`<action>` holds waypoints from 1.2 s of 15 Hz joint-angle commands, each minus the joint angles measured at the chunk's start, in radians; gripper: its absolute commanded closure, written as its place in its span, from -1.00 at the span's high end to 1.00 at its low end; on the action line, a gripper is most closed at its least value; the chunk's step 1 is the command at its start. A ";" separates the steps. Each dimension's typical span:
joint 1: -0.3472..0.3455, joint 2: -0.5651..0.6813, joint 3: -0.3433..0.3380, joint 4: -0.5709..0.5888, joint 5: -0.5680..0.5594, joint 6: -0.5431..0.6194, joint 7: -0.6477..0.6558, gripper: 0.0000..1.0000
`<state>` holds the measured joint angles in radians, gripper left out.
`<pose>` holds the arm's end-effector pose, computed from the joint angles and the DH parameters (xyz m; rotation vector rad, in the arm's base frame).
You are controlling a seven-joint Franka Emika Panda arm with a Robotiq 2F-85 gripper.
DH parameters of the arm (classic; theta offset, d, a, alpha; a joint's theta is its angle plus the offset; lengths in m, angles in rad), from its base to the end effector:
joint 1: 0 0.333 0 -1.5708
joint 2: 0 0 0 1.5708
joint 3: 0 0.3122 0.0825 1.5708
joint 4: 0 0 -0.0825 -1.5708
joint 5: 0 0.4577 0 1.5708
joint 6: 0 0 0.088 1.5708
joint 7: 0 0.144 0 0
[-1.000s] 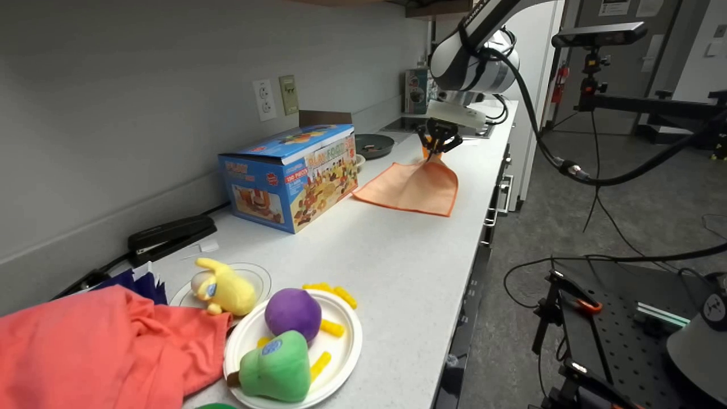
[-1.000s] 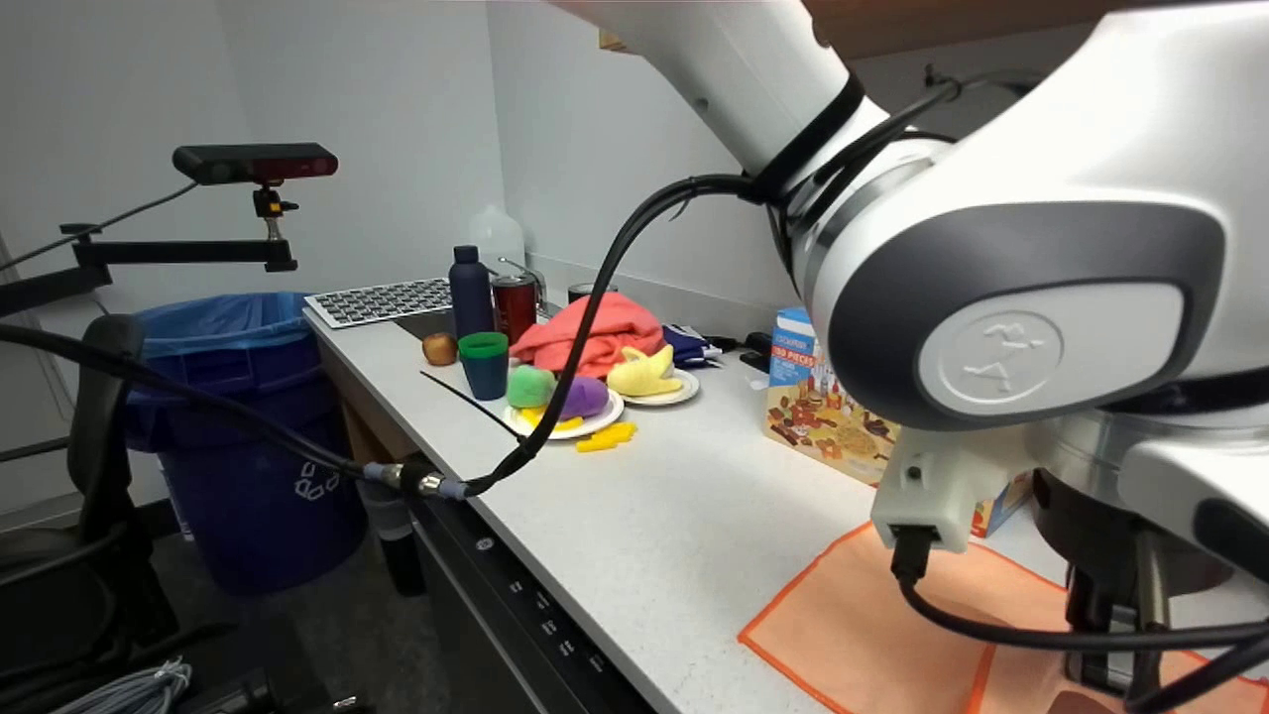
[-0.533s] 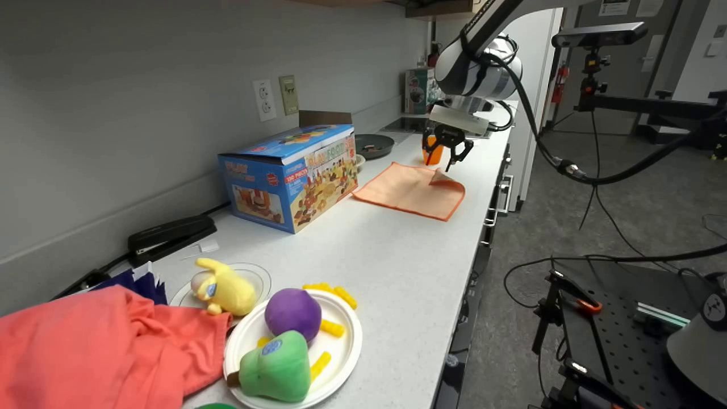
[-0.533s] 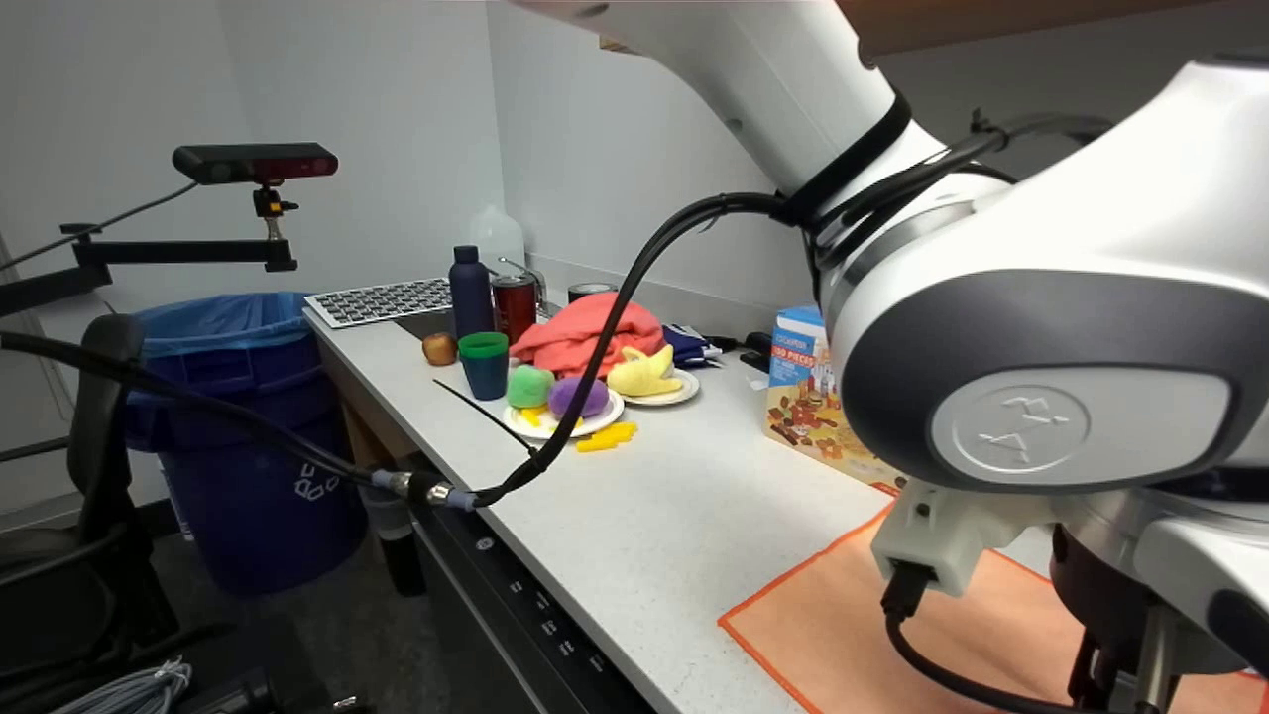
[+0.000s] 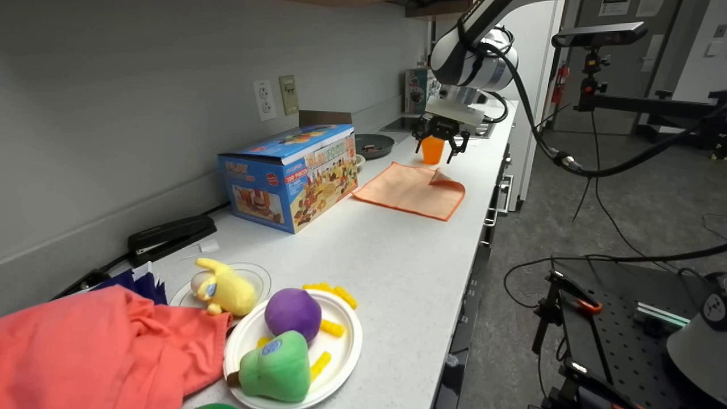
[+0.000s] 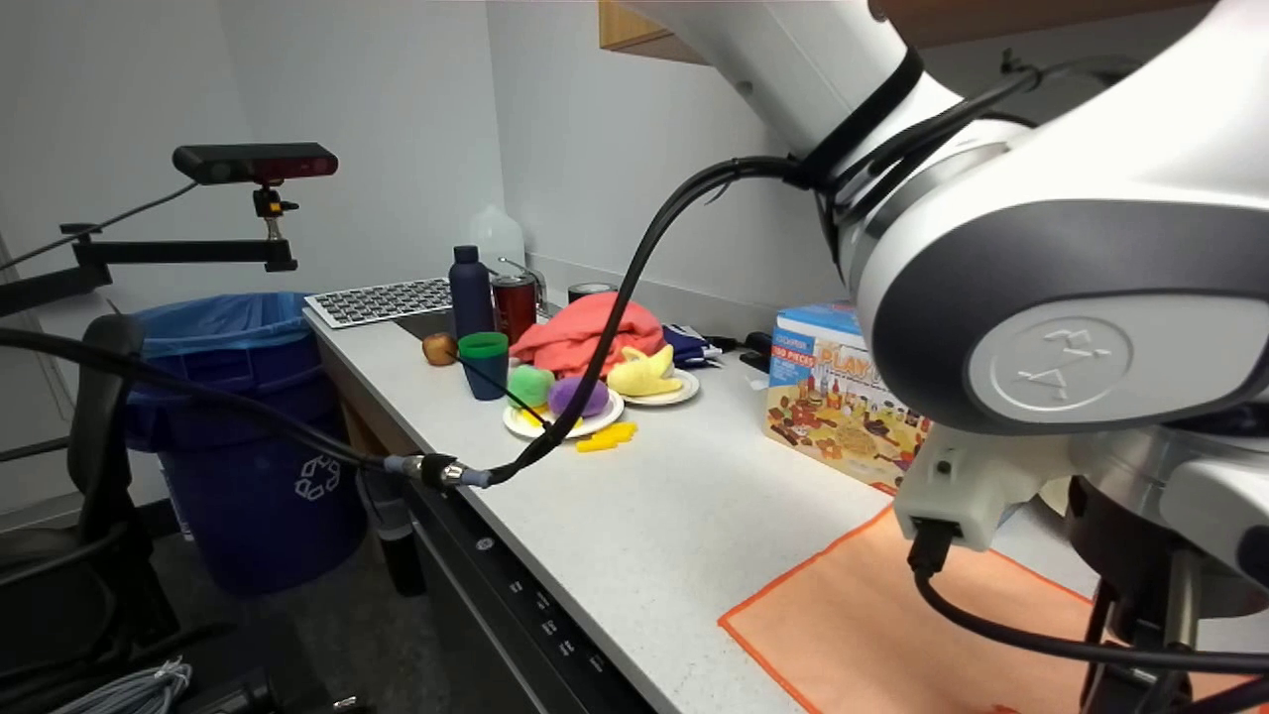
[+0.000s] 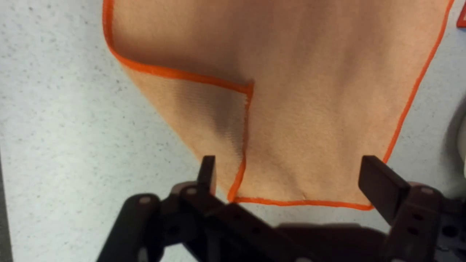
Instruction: Unfold the edge of the orange towel
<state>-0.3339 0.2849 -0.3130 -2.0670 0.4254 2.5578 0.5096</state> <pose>0.5335 -0.4010 0.2321 -2.1931 1.9718 -0.3559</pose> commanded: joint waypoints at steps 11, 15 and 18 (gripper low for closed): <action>0.071 0.120 -0.012 0.009 -0.119 0.251 0.003 -0.91; 0.079 0.145 -0.011 0.017 -0.136 0.229 -0.004 -1.00; 0.050 0.117 0.021 0.031 -0.131 0.103 -0.077 -1.00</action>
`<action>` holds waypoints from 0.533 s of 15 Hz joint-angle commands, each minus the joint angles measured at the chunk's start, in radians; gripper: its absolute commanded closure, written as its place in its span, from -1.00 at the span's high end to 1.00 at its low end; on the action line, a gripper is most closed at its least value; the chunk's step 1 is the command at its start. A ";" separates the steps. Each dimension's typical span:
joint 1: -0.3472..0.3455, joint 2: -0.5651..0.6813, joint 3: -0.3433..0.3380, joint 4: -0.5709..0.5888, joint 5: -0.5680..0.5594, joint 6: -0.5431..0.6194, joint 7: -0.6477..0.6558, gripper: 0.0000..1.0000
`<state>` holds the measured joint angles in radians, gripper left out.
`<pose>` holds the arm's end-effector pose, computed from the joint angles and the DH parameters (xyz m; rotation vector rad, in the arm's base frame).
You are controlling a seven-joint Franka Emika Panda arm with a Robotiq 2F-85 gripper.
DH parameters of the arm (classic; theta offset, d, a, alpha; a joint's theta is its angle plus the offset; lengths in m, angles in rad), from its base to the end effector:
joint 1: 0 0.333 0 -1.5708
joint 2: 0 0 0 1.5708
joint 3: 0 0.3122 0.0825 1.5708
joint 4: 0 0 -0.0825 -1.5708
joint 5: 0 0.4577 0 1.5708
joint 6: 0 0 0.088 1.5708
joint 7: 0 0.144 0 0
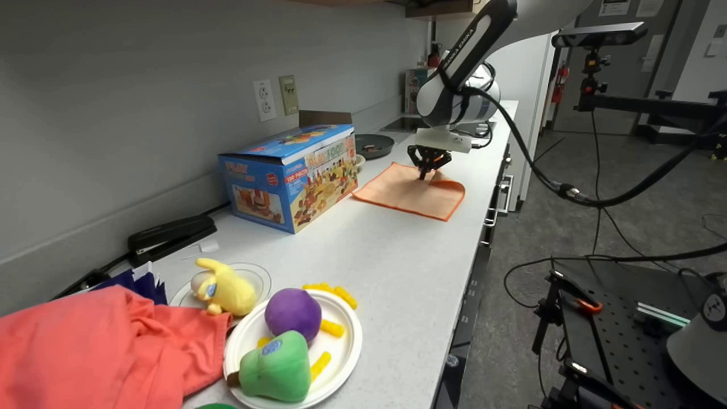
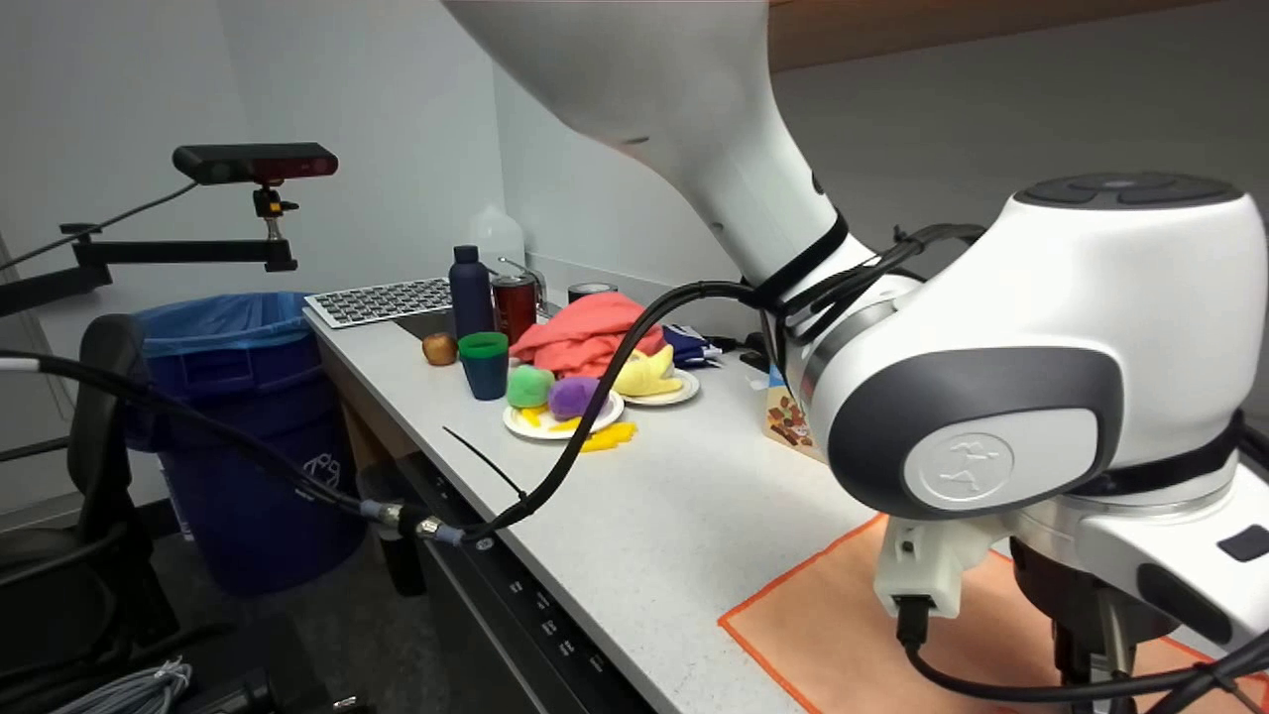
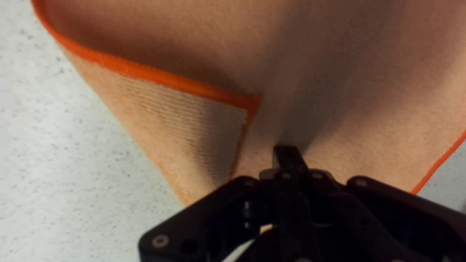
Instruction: Unfold the edge of the orange towel
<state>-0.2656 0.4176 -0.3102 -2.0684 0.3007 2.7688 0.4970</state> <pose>0.5585 -0.3768 0.1722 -2.4623 1.8561 -0.4875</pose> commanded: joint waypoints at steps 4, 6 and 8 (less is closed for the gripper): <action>-0.057 -0.059 0.050 0.091 0.005 -0.366 -0.204 -1.00; -0.065 -0.071 0.036 0.128 -0.026 -0.503 -0.268 -1.00; -0.069 -0.073 0.025 0.165 -0.058 -0.616 -0.314 -1.00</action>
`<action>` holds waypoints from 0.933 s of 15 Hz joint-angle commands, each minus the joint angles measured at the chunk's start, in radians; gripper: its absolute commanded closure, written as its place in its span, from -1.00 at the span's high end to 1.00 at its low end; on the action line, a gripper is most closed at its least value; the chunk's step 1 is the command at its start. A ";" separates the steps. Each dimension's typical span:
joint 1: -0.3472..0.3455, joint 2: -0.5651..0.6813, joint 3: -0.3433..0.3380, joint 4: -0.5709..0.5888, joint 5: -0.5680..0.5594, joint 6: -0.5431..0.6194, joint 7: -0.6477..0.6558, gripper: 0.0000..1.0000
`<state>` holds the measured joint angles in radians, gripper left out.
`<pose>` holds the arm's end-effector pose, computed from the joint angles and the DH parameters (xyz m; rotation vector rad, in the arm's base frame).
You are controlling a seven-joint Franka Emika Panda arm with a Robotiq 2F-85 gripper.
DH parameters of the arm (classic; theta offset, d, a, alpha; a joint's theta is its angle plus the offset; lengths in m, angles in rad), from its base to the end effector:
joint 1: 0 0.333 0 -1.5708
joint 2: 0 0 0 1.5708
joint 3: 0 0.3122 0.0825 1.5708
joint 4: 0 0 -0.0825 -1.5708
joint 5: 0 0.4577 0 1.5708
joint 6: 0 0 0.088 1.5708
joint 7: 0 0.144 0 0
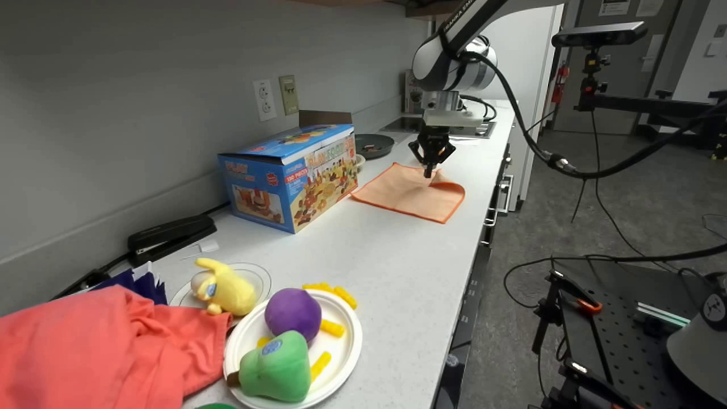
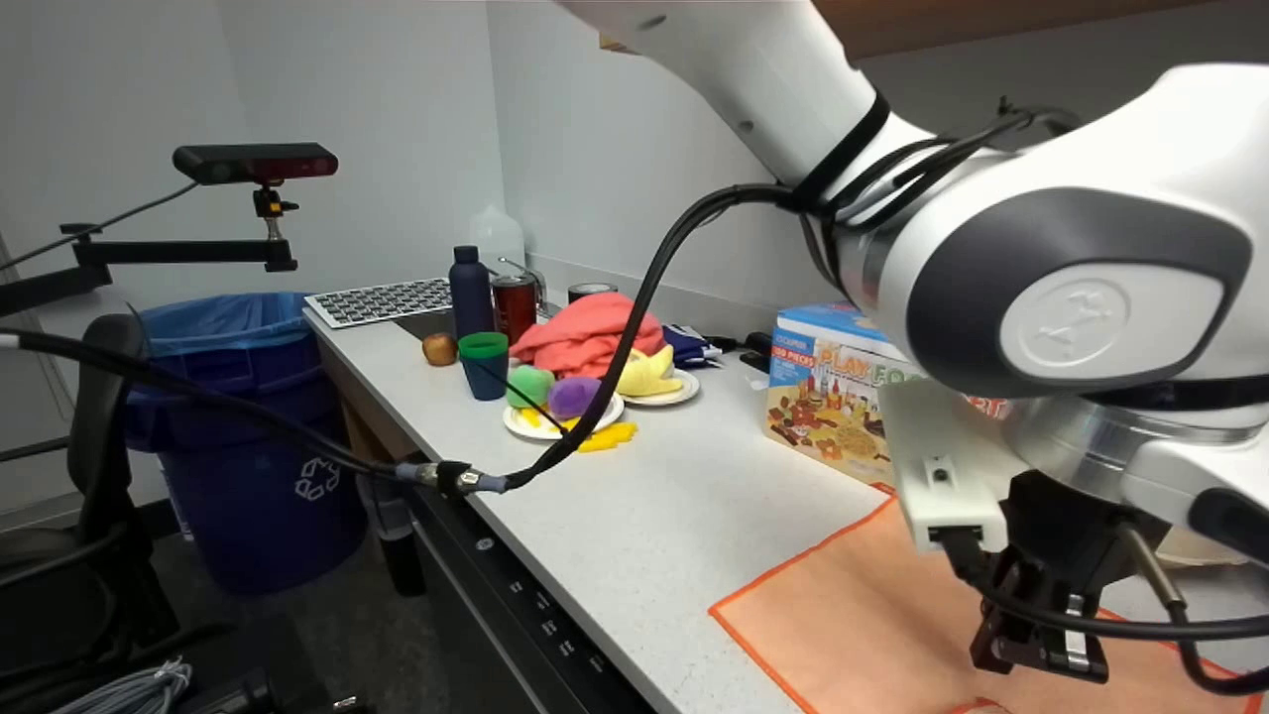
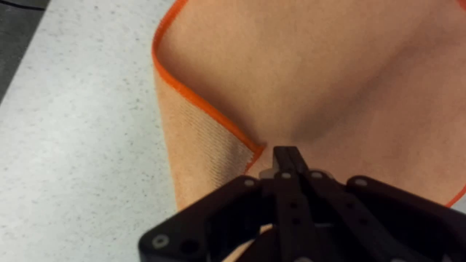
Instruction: Unfold the edge of the orange towel
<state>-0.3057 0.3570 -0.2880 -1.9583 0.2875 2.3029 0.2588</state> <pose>0.5611 -0.3628 0.2119 -2.6390 1.4882 -0.0435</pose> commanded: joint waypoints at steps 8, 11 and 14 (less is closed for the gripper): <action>0.003 -0.024 -0.010 0.005 -0.166 -0.021 -0.063 -1.00; 0.027 -0.032 -0.007 -0.054 -0.214 0.004 -0.052 -1.00; 0.044 -0.034 -0.003 -0.090 -0.243 0.015 -0.052 -1.00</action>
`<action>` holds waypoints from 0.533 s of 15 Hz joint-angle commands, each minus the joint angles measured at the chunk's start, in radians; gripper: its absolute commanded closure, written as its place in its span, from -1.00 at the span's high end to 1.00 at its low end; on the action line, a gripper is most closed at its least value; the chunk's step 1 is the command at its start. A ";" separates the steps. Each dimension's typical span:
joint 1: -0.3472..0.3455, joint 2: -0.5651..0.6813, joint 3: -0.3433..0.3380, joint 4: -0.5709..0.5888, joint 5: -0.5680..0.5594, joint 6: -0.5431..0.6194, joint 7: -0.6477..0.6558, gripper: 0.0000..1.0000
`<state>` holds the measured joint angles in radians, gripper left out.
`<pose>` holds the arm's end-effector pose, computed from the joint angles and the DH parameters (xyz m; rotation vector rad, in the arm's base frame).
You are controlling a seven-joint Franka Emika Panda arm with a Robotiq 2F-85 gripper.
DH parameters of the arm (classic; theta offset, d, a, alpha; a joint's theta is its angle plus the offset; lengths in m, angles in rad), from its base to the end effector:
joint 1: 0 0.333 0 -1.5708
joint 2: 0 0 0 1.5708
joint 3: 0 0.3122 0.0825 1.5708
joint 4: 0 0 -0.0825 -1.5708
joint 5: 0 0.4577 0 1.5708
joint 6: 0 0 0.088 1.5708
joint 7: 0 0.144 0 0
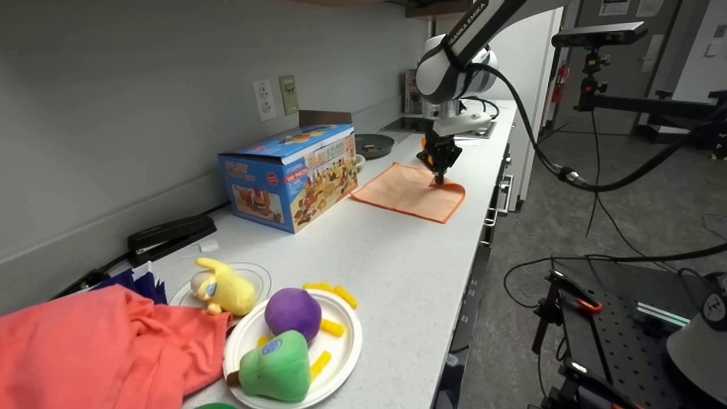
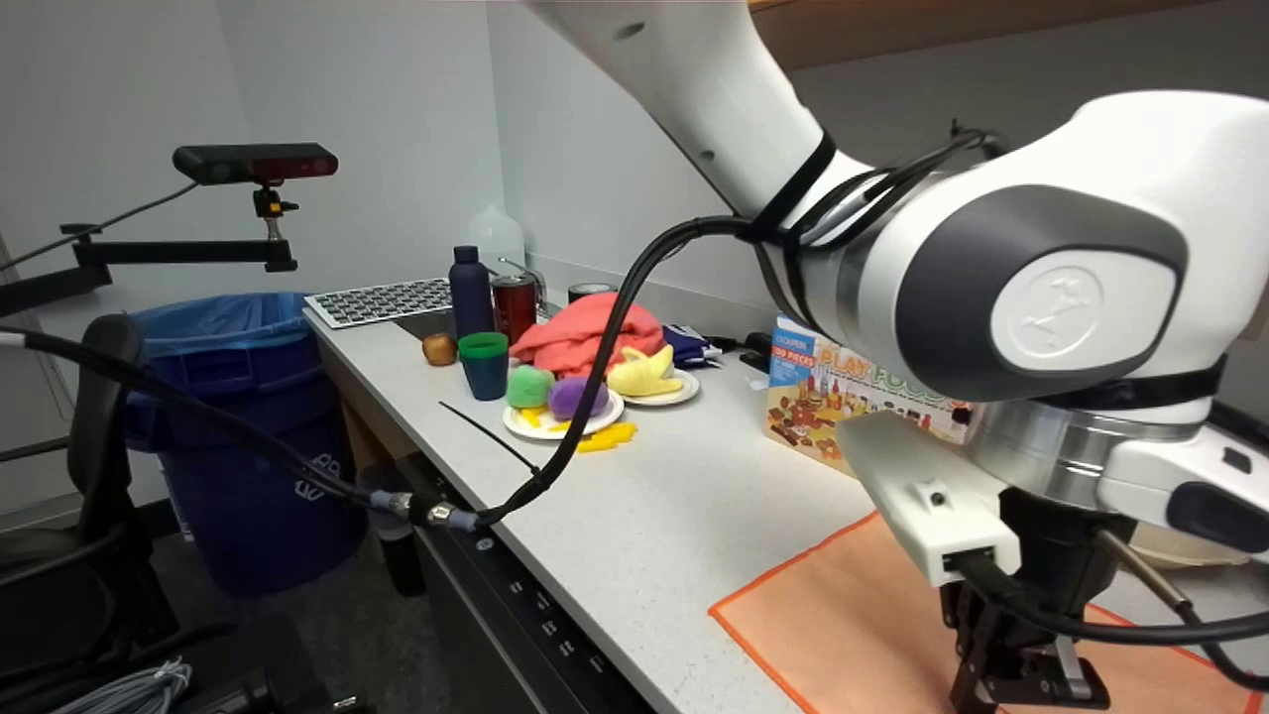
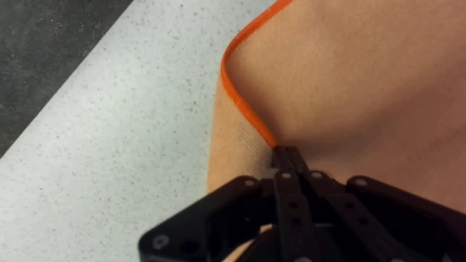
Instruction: Unfold the edge of the orange towel
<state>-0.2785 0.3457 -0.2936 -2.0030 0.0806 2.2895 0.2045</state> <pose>0.5462 -0.3501 0.1966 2.8543 -1.2350 -0.0760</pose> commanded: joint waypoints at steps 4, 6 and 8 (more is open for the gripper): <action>0.029 -0.025 0.013 -0.066 -0.030 0.063 -0.002 -1.00; 0.037 -0.029 0.016 -0.063 -0.045 0.029 -0.011 -1.00; 0.074 -0.025 -0.015 -0.054 -0.170 0.001 0.034 -1.00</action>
<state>-0.2449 0.3433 -0.2801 -2.0491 0.0378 2.3280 0.2034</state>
